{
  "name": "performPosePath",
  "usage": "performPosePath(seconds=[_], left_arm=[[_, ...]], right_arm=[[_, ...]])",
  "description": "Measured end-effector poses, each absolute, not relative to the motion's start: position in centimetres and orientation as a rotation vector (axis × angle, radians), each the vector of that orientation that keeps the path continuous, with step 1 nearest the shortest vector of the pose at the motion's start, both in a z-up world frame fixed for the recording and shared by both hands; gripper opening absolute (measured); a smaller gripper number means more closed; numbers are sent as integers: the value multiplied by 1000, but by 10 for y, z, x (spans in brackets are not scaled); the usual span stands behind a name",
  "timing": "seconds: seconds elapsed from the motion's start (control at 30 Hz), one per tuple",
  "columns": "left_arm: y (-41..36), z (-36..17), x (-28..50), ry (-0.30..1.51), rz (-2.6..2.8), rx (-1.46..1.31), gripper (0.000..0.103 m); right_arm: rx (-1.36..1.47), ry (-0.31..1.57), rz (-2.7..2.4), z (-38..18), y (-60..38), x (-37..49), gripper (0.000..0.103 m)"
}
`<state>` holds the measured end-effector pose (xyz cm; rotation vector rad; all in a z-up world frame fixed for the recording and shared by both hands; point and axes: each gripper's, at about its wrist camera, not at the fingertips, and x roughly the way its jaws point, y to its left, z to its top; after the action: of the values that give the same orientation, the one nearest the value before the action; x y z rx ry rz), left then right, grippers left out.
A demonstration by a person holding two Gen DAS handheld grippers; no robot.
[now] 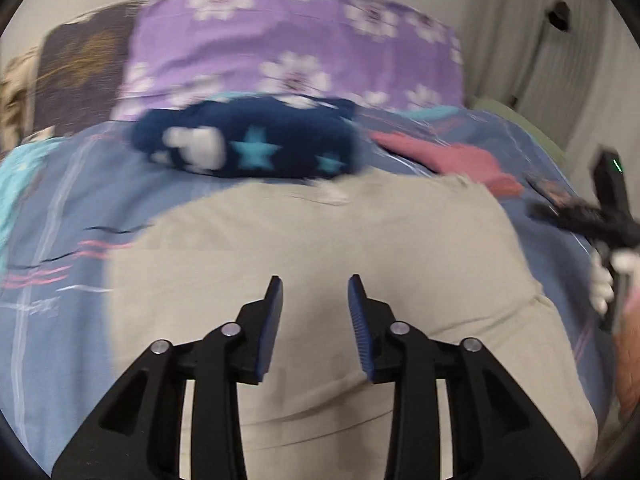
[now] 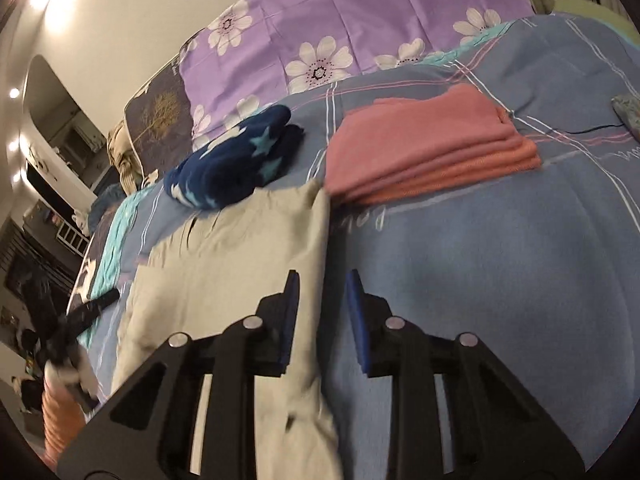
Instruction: Fold small clothes
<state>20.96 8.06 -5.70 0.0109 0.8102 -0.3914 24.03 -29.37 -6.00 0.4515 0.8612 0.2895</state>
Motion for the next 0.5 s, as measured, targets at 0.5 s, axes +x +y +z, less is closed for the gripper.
performPosePath(seconds=[0.5], left_arm=[[20,-119,207,858,-389,128,41]], right_arm=[[522,723,263,-49,-294,268,2]])
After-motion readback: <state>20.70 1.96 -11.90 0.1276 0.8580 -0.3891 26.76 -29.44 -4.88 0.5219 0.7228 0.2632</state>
